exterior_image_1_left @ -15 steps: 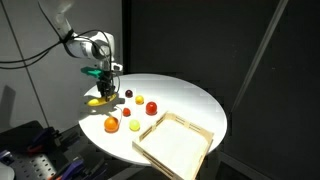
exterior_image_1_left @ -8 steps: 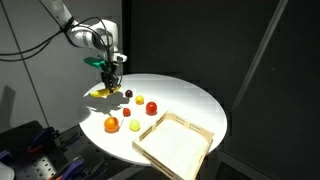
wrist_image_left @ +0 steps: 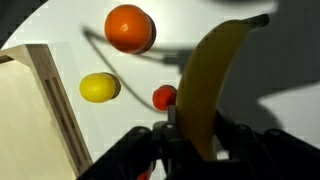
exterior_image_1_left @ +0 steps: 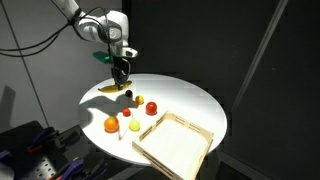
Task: Place the toy banana on the tray
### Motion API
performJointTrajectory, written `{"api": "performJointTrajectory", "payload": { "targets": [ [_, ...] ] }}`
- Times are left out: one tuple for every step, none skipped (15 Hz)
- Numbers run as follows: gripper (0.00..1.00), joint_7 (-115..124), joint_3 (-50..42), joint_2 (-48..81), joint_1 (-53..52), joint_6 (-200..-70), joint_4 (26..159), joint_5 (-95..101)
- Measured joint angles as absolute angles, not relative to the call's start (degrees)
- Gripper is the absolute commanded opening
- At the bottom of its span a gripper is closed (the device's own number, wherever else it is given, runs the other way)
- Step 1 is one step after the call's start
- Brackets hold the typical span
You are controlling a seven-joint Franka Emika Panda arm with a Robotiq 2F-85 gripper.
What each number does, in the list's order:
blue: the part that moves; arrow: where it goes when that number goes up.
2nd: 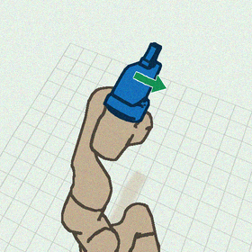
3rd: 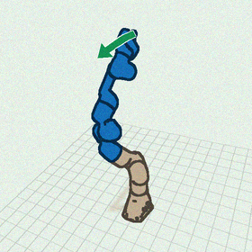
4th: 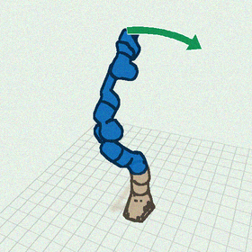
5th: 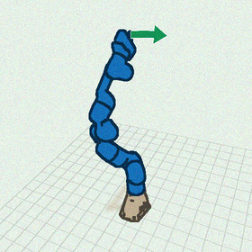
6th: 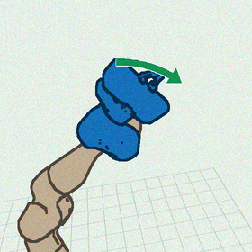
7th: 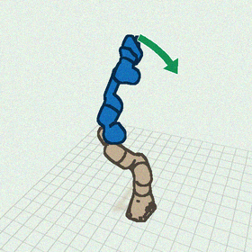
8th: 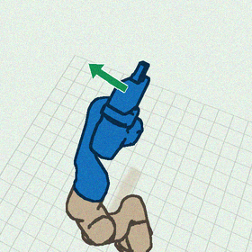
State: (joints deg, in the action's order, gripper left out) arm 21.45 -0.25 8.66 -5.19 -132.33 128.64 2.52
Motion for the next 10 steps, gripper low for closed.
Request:
{"api": "performJointTrajectory", "payload": {
  "targets": [
    [0.15,21.85,-0.58,8.43,-4.65,-132.33,128.6,2.52],
    [0.15,22.29,-0.92,8.27,-4.1,-132.32,128.53,2.52],
    [0.15,22.63,-1.29,8.11,-3.55,-132.32,128.46,2.52],
    [0.15,23.03,-1.64,7.92,-2.99,-132.3,128.43,2.51],
    [0.15,23.4,-2.03,7.72,-2.49,-132.22,128.42,2.5],
    [0.15,23.7,-2.39,7.52,-1.99,-132.04,128.42,2.44],
    [0.15,24.02,-2.78,7.3,-1.46,-131.63,128.41,2.27],
    [0.15,24.32,-3.22,7.07,-0.95,-131.07,128.4,1.95],
    [0.15,24.48,-3.61,6.87,-0.41,-130.37,128.38,1.46],
    [0.15,24.55,-3.99,6.72,0.21,-129.72,128.34,0.95]
  ]
}}
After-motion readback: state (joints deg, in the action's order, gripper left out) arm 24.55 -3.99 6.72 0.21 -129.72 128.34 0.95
